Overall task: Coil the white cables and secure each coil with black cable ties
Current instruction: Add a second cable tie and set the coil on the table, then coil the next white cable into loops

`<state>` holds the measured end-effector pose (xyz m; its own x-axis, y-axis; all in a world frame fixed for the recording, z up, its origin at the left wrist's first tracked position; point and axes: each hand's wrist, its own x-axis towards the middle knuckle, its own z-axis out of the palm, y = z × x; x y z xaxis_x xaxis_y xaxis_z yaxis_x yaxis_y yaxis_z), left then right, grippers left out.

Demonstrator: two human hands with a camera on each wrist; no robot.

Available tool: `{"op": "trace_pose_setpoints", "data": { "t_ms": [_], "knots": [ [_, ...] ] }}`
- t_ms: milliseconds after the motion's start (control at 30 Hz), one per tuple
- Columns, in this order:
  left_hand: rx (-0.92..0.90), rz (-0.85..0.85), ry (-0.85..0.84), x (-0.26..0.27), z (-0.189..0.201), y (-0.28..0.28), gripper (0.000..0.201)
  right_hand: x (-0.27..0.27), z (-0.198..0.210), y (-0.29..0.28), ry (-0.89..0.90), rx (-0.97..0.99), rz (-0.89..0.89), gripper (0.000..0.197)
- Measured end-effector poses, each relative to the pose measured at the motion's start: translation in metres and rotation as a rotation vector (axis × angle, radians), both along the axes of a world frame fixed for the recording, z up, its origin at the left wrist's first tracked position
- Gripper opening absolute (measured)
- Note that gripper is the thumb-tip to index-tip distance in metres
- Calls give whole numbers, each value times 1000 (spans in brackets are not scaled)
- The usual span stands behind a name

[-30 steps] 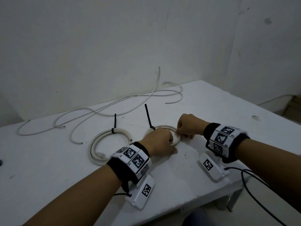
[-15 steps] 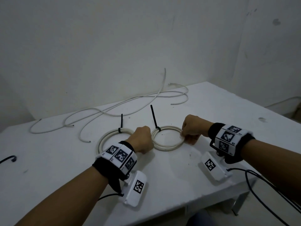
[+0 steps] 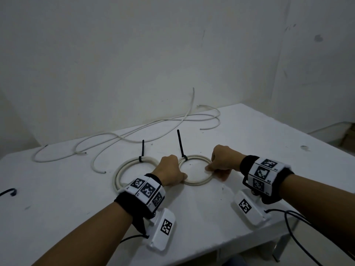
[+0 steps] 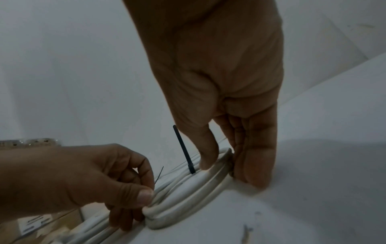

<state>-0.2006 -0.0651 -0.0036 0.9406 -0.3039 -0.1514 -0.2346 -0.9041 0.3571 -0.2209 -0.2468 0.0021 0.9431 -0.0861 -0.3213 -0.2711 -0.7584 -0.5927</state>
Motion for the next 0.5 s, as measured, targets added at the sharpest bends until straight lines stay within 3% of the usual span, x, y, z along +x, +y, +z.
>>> {"op": "trace_pose_setpoints", "data": {
  "t_ms": [233, 400, 500],
  "knots": [
    [-72, 57, -16, 4, 11, 8, 41, 5, 15, -5, 4, -80, 4, 38],
    [-27, 58, -103, 19, 30, 26, 36, 16, 36, -5, -132, -150, 45, 31],
    [-1, 76, -164, 29, 42, 42, 30, 29, 56, 8, -306, -200, 98, 24]
  ]
}}
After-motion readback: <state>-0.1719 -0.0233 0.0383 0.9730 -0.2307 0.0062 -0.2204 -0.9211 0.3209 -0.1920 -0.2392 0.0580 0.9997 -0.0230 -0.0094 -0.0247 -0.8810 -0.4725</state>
